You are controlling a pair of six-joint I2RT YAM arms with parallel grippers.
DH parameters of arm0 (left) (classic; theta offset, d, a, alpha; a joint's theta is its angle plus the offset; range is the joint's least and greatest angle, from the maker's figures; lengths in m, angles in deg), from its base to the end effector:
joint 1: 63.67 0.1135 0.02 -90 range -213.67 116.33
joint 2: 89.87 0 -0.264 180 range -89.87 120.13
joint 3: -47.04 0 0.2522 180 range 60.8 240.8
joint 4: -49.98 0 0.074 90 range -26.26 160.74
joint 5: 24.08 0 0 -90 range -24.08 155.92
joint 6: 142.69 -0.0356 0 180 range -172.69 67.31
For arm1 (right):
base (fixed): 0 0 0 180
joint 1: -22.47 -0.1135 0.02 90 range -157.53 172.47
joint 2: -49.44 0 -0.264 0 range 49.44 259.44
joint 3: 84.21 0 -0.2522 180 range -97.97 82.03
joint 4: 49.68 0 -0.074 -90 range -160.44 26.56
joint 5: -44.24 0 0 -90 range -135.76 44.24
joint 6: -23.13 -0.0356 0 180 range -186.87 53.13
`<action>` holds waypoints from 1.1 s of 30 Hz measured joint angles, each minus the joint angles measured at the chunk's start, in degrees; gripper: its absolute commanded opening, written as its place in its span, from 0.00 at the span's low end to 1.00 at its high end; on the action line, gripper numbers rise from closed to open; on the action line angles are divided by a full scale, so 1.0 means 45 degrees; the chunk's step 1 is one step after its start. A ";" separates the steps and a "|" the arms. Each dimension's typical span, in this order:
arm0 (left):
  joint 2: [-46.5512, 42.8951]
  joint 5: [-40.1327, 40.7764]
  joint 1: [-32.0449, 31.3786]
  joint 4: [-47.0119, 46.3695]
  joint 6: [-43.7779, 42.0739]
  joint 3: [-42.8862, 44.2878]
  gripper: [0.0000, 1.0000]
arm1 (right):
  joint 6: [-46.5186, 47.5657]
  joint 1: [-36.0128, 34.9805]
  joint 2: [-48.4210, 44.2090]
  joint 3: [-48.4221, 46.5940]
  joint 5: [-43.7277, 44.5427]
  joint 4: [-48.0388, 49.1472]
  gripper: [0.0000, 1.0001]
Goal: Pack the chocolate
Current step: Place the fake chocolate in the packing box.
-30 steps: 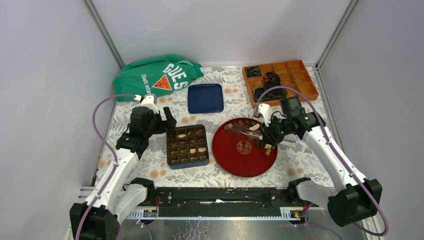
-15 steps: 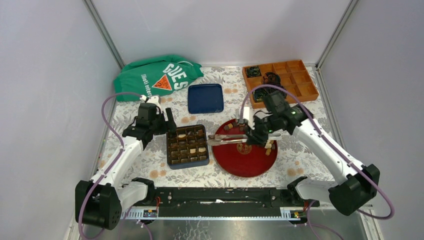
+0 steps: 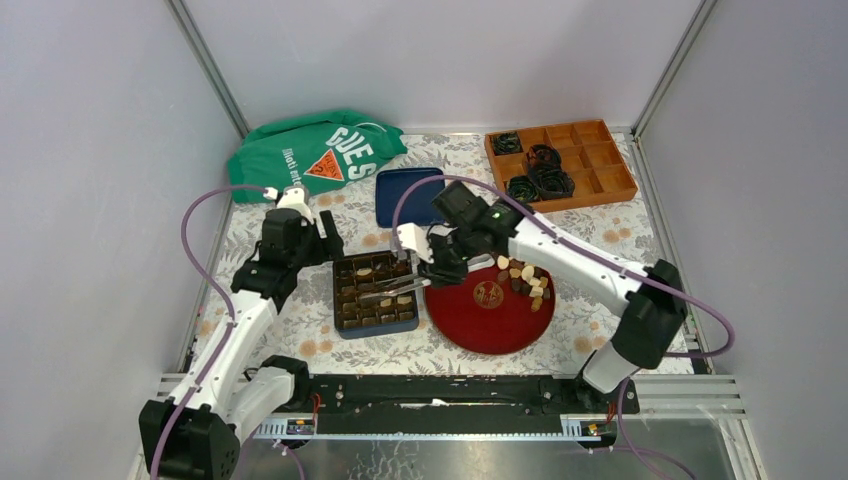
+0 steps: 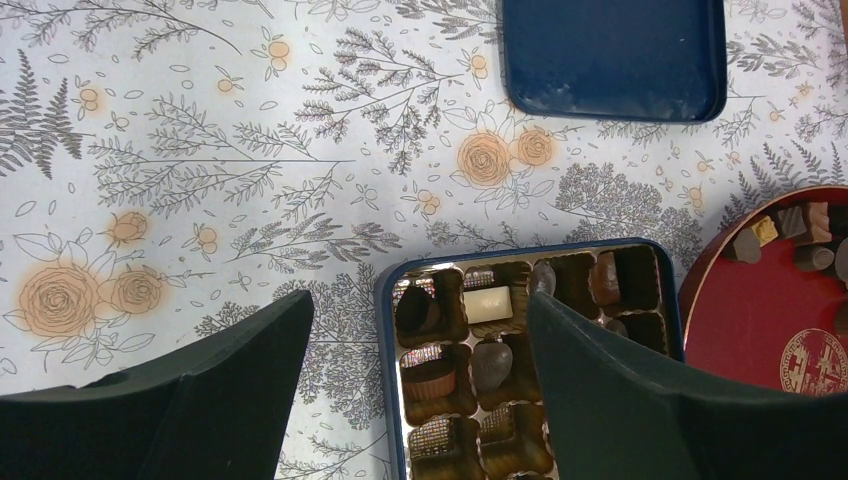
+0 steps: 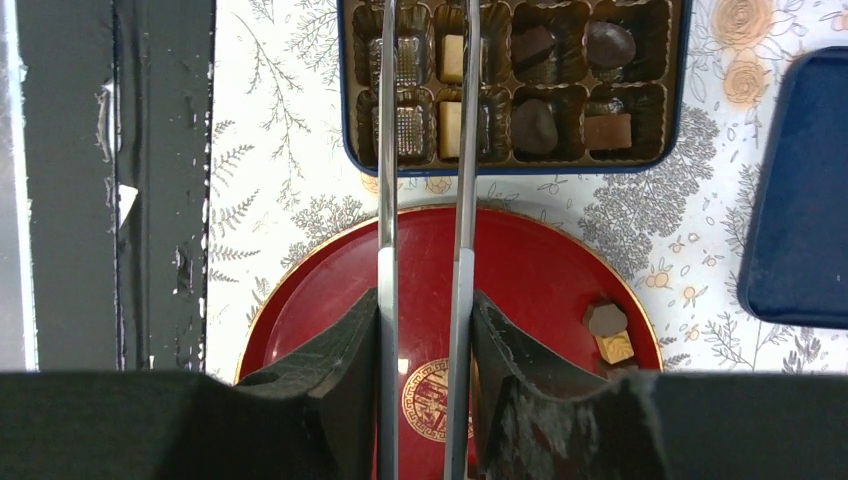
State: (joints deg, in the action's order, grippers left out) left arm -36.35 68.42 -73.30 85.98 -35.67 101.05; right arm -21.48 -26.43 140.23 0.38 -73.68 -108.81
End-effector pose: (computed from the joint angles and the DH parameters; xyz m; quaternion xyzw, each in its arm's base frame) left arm 0.2018 -0.0327 0.2643 -0.0672 0.8864 -0.0866 0.4498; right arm 0.2085 0.2643 0.3119 -0.7276 0.5748 0.2387 0.2886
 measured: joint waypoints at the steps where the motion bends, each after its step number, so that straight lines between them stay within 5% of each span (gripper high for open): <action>1: -0.0107 0.0039 0.0000 0.0000 -0.0010 0.0000 0.85 | -0.0102 -0.0155 0.0257 -0.0112 0.0136 0.0068 0.04; 21: -0.0350 0.0097 0.0019 0.0000 -0.0024 0.0000 0.86 | -0.1122 -0.0899 0.2030 -0.0850 0.1107 0.0345 0.42; 33: -0.0350 0.0044 0.0083 0.0000 -0.0024 0.0000 0.86 | -0.1307 -0.0937 0.2069 -0.1054 0.1443 0.0345 0.45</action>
State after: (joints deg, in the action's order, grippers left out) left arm -37.93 68.62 -72.93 85.98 -35.78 101.05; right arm -27.36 -30.65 149.54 -4.36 -67.19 -107.26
